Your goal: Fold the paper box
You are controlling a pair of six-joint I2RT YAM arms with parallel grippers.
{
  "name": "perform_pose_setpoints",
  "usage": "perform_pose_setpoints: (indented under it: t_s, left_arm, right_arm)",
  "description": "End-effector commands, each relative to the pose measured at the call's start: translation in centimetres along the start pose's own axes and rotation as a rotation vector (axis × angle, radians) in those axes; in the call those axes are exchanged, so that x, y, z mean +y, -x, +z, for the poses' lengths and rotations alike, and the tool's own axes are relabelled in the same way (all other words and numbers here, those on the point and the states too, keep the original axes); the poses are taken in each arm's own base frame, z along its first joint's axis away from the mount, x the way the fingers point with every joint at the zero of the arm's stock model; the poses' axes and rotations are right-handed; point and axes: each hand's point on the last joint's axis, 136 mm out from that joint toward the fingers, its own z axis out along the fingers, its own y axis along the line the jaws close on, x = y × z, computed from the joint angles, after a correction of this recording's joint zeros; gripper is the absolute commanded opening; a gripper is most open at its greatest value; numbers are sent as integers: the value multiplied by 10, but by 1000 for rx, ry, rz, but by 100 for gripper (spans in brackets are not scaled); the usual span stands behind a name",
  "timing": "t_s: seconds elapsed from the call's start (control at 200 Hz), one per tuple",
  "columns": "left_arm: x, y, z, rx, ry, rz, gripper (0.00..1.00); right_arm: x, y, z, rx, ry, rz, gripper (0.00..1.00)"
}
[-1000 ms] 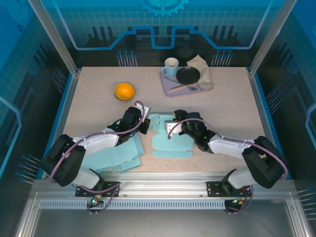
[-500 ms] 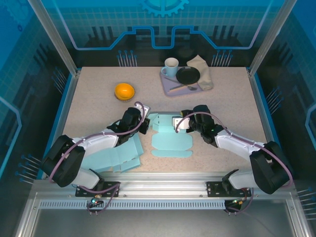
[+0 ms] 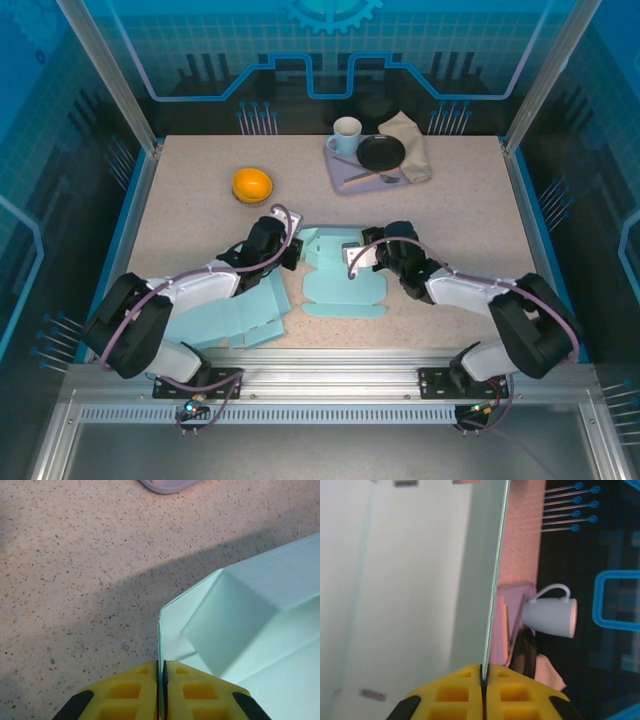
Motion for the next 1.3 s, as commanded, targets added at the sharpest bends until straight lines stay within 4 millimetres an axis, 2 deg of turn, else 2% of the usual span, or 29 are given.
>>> perform_pose_setpoints:
  t_s: [0.0,0.11,0.22,0.41,0.495,0.715,0.9,1.115,1.296]
  left_arm:
    - [-6,12,-1,-18,-24,-55,14]
    - [-8,16,-6,-25,-37,-75,16]
    - [-1,24,-18,-42,-35,-108,25]
    - [39,44,-55,-140,-21,-227,36]
    - [55,44,-59,-167,22,-244,40]
    - [78,39,-18,-60,58,-274,40]
    - [81,41,8,2,30,-277,38]
    - [75,30,20,37,-14,-271,37]
    - [69,17,21,76,-44,-250,36]
  right_arm:
    - [12,-4,11,88,-79,-129,1]
    - [2,-5,15,125,-155,-92,0]
    - [-10,-14,15,160,-221,-40,0]
    - [-35,-19,3,155,-293,14,0]
    - [-44,-17,-1,144,-317,19,0]
    - [-49,-15,3,148,-356,9,0]
    - [-32,-10,14,166,-336,-27,0]
    - [0,4,27,164,-269,-102,0]
    - [2,7,28,163,-277,-105,0]
